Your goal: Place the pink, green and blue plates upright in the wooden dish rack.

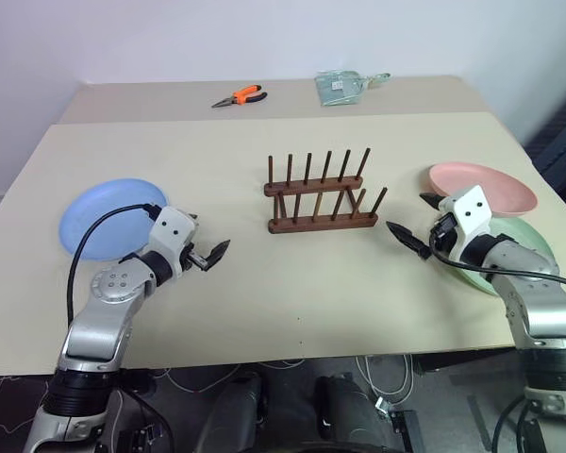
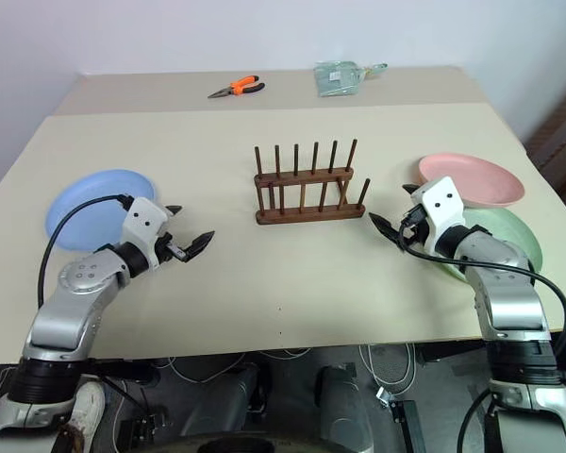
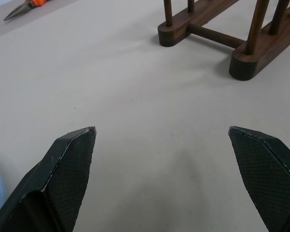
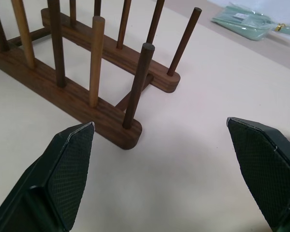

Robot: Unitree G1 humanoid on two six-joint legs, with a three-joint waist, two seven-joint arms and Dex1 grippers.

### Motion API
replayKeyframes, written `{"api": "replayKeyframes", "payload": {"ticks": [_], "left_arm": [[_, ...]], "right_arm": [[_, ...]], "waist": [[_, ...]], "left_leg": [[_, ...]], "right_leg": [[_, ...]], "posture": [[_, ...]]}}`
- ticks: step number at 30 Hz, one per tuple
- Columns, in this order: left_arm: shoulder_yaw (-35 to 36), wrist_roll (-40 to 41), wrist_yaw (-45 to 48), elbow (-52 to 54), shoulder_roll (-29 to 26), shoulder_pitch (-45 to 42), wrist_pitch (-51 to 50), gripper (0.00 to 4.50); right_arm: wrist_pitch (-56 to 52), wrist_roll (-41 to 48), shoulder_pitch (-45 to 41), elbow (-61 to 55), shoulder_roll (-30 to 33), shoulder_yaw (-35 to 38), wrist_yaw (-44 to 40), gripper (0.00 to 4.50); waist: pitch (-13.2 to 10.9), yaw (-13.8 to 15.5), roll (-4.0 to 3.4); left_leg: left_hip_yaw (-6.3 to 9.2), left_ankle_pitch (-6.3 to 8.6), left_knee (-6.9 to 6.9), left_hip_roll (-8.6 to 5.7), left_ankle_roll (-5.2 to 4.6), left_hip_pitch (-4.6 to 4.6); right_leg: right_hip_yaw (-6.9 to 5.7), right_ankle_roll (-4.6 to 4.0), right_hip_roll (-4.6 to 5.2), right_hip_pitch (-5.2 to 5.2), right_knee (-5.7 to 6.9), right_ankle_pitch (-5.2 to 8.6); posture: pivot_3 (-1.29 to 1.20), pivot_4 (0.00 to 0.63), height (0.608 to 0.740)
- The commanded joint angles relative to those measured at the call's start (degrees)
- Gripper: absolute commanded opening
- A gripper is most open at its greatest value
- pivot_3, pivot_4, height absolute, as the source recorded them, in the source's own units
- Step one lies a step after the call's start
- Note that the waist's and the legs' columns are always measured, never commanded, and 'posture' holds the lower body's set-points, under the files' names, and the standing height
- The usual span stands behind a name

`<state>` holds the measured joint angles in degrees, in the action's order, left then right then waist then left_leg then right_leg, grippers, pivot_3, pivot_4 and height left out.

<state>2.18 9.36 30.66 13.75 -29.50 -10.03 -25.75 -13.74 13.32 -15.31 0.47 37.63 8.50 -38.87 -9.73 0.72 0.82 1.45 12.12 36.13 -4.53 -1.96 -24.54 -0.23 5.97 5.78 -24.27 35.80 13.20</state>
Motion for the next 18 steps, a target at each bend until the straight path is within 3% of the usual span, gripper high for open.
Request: {"api": "replayKeyframes", "payload": {"ticks": [1,10,18], "left_arm": [[0.2,-0.2,-0.8,2.3,0.1,-0.7,0.1,4.50],[-2.0,-0.4,1.4,-1.4,0.2,-1.5,2.9,4.50],[-10.8,-2.2,13.8,-21.4,1.8,-15.2,11.4,4.50]], "right_arm": [[1.9,-0.9,-1.6,0.4,-0.3,-0.1,0.4,4.48],[-0.4,-1.1,-0.6,-3.4,-0.1,-1.0,-0.2,4.48],[-10.6,3.8,7.4,-18.2,-0.6,0.6,0.7,4.48]], "waist": [[0.0,0.0,0.00],[0.0,0.1,0.00],[0.0,0.4,0.00]], "left_leg": [[0.00,0.00,0.00,0.00,0.00,0.00],[0.00,0.00,0.01,0.00,0.01,0.00],[0.01,0.01,0.04,-0.02,0.01,-0.01]], "right_leg": [[0.00,0.00,0.00,-0.01,0.01,0.00],[0.00,0.00,0.00,-0.01,0.02,0.00],[-0.01,-0.01,0.03,0.01,0.01,0.00]], "posture": [[0.00,0.150,0.719],[0.00,0.150,0.719],[0.00,0.150,0.719]]}}
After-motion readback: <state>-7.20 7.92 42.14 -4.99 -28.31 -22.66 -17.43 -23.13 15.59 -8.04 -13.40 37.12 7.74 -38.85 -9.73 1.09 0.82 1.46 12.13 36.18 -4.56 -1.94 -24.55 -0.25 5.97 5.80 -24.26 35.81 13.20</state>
